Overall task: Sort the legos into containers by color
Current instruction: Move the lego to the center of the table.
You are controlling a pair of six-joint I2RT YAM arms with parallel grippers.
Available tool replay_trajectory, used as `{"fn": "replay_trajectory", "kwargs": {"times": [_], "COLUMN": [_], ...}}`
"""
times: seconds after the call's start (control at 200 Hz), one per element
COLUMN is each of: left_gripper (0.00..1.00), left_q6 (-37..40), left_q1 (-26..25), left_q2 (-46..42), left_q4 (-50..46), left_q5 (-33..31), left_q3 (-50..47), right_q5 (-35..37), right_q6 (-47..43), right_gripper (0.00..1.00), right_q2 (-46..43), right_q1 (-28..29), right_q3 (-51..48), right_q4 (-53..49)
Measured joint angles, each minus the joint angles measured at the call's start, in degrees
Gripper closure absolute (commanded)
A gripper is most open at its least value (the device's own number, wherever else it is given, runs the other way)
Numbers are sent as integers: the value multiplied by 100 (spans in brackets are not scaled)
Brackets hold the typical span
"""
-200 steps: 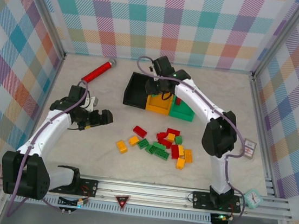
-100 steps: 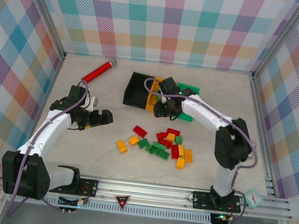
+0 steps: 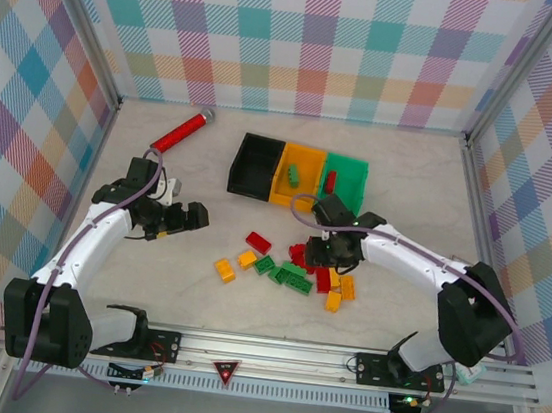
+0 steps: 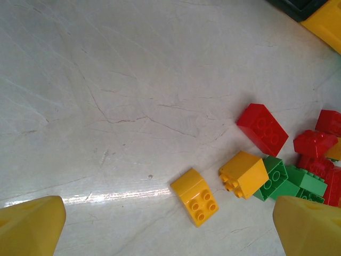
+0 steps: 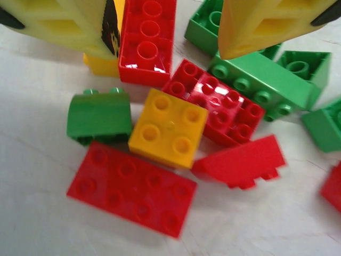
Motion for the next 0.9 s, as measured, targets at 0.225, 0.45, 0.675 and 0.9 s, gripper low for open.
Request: {"fn": "replay_trajectory", "kwargs": {"times": [0.225, 0.45, 0.675, 0.9], "left_gripper": [0, 0, 0, 0], "left_q6": [0, 0, 0, 0], "left_q1": [0, 0, 0, 0], "left_q2": [0, -7, -7, -7], "left_q4": [-2, 0, 0, -2], "left_q5": [0, 0, 0, 0], "left_q3": [0, 0, 0, 0], "right_q5": [-39, 197, 501, 627], "right_q6": [249, 258, 258, 258], "right_gripper": [47, 48, 49, 50], "right_q2": [208, 931, 1224, 1298], "right_q1": [79, 120, 125, 129], "right_q3": [131, 758, 1001, 1060], "right_q4": [101, 22, -122, -184]}}
